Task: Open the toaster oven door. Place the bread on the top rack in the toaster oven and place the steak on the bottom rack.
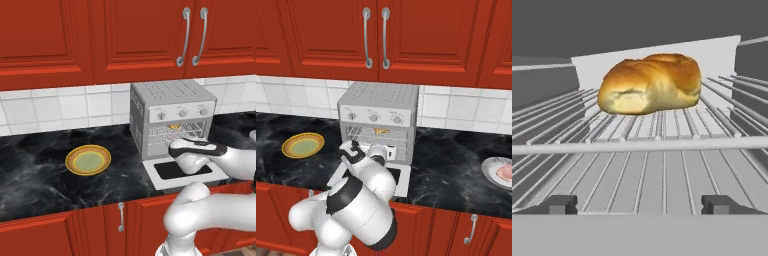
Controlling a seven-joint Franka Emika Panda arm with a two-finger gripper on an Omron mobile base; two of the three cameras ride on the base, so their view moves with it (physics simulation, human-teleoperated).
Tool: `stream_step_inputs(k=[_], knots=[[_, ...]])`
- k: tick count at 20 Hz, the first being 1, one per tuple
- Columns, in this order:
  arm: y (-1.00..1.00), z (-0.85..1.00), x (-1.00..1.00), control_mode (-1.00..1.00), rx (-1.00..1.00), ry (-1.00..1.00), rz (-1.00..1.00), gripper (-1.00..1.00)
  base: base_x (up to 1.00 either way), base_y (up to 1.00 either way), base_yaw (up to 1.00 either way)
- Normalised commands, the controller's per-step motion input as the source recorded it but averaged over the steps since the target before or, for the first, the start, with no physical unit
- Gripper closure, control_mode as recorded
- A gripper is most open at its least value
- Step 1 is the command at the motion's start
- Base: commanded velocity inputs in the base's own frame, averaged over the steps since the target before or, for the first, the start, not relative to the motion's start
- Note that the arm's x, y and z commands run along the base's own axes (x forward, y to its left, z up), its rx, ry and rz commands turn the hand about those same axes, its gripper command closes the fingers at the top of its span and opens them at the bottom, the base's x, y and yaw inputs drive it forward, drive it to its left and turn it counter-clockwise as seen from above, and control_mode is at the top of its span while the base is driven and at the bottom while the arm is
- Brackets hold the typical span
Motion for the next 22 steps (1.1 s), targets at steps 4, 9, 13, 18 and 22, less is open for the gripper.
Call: stream_step_inputs(k=[4, 9, 13, 18, 22], knots=[[0.0, 0.16, 0.23, -1.0, -0.04, -0.05, 0.0, -1.0, 0.0, 0.0, 0.0], [-0.01, 0.13, 0.22, -1.0, -0.04, -0.05, 0.0, -1.0, 0.0, 0.0, 0.0], [-0.25, 0.72, -0.16, -1.0, 0.0, -0.17, 0.0, -1.0, 0.0, 0.0, 0.0], [-0.02, 0.16, 0.26, -1.0, -0.04, -0.02, 0.01, -1.0, 0.0, 0.0, 0.0], [0.02, -0.2, 0.39, -1.0, -0.13, 0.21, 0.05, -1.0, 0.0, 0.0, 0.0]])
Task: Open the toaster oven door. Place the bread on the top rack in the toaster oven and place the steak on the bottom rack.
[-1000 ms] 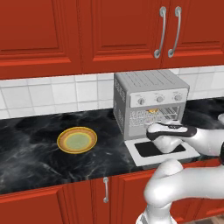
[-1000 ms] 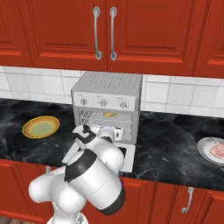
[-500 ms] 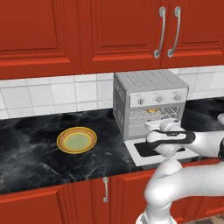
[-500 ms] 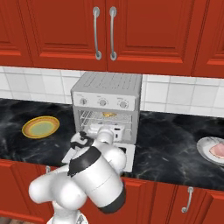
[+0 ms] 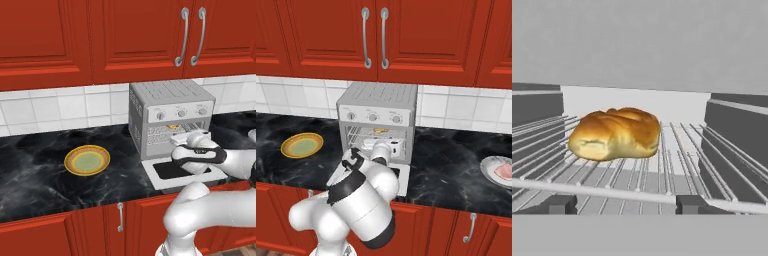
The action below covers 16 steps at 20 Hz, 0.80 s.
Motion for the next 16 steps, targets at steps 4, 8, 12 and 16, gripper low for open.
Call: stream_step_inputs(k=[4, 8, 12, 16], knots=[[0.01, -0.34, -0.01, -1.0, -0.16, 0.34, 0.05, -1.0, 0.0, 0.0, 0.0], [0.0, 0.05, -0.02, -1.0, -0.03, 0.24, 0.07, -1.0, 0.0, 0.0, 0.0], [-0.01, 0.25, 0.12, -1.0, 0.0, 0.29, 0.07, -1.0, 0.0, 0.0, 0.0], [-0.26, 0.61, 0.04, -1.0, 0.01, 0.2, 0.07, -1.0, 0.0, 0.0, 0.0]])
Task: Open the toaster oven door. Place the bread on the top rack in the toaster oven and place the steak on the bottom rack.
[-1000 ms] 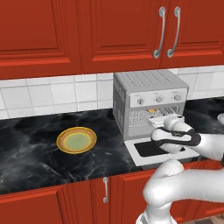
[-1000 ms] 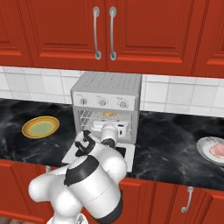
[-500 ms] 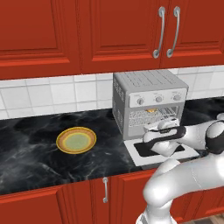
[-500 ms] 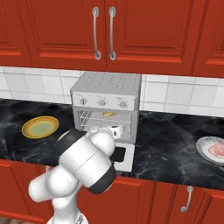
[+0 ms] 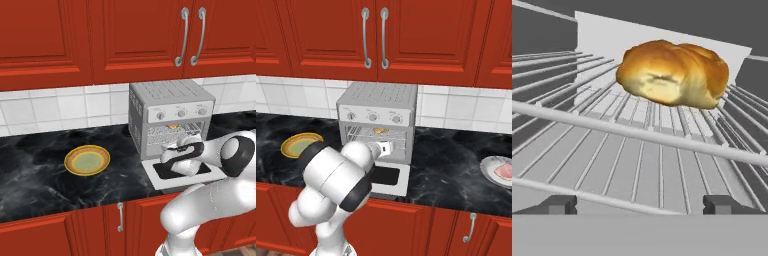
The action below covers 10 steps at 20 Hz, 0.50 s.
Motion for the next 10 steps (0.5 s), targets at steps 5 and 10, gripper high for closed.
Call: stream_step_inputs(k=[5, 10], knots=[[-0.31, 0.32, 0.09, -1.0, 0.06, 0.12, 0.05, -1.0, 0.0, 0.0, 0.0], [0.0, -0.13, 0.34, -1.0, 0.02, 0.17, 0.01, -1.0, 0.0, 0.0, 0.0]])
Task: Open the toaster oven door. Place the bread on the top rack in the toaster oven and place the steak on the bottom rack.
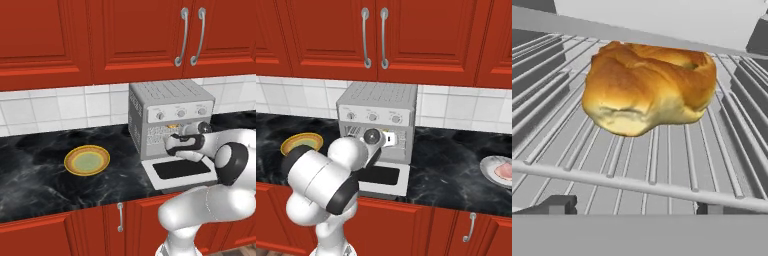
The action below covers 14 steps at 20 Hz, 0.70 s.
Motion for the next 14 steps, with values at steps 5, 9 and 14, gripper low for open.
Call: stream_step_inputs(k=[5, 9, 14], knots=[[0.0, -0.31, 0.01, -1.0, 0.07, 0.08, 0.0, -1.0, 0.0, 0.0, 0.0], [0.0, -0.33, -0.03, -1.0, 0.1, 0.0, 0.0, -1.0, 0.0, 0.0, 0.0], [0.02, -0.57, -0.06, -1.0, 0.05, 0.02, -0.01, -1.0, 0.0, 0.0, 0.0]])
